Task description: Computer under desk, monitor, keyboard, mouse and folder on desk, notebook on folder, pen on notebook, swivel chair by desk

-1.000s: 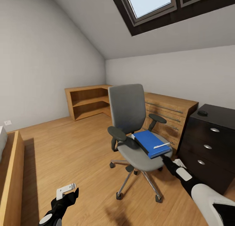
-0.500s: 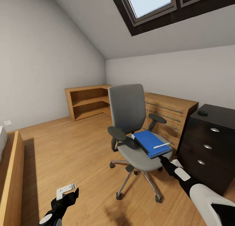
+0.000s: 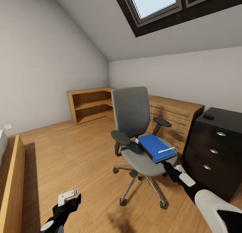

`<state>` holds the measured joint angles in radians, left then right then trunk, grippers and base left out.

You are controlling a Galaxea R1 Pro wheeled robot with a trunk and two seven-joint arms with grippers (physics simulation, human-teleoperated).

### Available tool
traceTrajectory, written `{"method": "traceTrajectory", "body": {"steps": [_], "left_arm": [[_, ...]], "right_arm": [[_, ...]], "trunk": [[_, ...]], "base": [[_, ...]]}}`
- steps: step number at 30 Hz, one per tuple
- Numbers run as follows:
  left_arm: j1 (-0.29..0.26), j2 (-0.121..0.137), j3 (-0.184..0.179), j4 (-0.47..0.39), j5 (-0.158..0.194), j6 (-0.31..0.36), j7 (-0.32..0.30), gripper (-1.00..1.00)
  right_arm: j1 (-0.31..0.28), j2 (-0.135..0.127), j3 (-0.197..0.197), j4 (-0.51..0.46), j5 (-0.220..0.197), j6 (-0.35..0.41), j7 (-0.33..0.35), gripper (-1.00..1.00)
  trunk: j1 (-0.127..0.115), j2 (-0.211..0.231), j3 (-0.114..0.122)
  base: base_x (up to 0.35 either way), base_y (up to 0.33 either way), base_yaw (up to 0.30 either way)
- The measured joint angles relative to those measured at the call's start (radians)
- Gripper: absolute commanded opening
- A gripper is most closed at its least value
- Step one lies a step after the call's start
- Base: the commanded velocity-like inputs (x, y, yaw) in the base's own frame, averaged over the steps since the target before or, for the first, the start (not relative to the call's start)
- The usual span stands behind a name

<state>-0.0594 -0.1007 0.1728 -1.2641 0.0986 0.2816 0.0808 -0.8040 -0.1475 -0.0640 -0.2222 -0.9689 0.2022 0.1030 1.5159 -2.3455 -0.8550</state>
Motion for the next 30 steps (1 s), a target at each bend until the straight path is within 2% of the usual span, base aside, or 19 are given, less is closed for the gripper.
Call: {"method": "traceTrajectory", "body": {"steps": [11,21,25,26,30], "left_arm": [[0.0,0.0,-0.002,-0.001,0.0,0.0,-0.001,1.0],[0.0,0.001,-0.019,0.0,0.0,0.0,0.001,1.0],[0.0,0.001,-0.02,-0.001,0.0,0.0,0.001,1.0],[0.0,0.001,-0.02,0.0,0.0,0.0,0.001,1.0],[0.0,0.001,-0.02,0.0,0.0,0.0,0.001,1.0]], "right_arm": [[0.0,-0.001,-0.001,-0.002,-0.002,0.029,0.001,1.0],[-0.001,-0.001,-0.002,-0.007,-0.003,0.032,0.002,1.0],[0.0,-0.001,-0.001,-0.007,-0.002,0.031,0.001,1.0],[0.001,-0.002,0.0,-0.006,0.01,0.03,-0.002,1.0],[0.0,-0.001,-0.001,-0.008,-0.003,0.032,0.002,1.0]], "trunk": [[0.0,0.0,0.0],[0.0,0.0,0.0],[-0.001,0.0,0.0],[-0.001,0.0,0.0],[-0.001,0.0,0.0]], "base": [[0.0,0.0,0.0],[0.0,0.0,0.0],[0.248,0.0,0.0],[0.316,0.0,0.0],[0.311,0.0,0.0]]}}
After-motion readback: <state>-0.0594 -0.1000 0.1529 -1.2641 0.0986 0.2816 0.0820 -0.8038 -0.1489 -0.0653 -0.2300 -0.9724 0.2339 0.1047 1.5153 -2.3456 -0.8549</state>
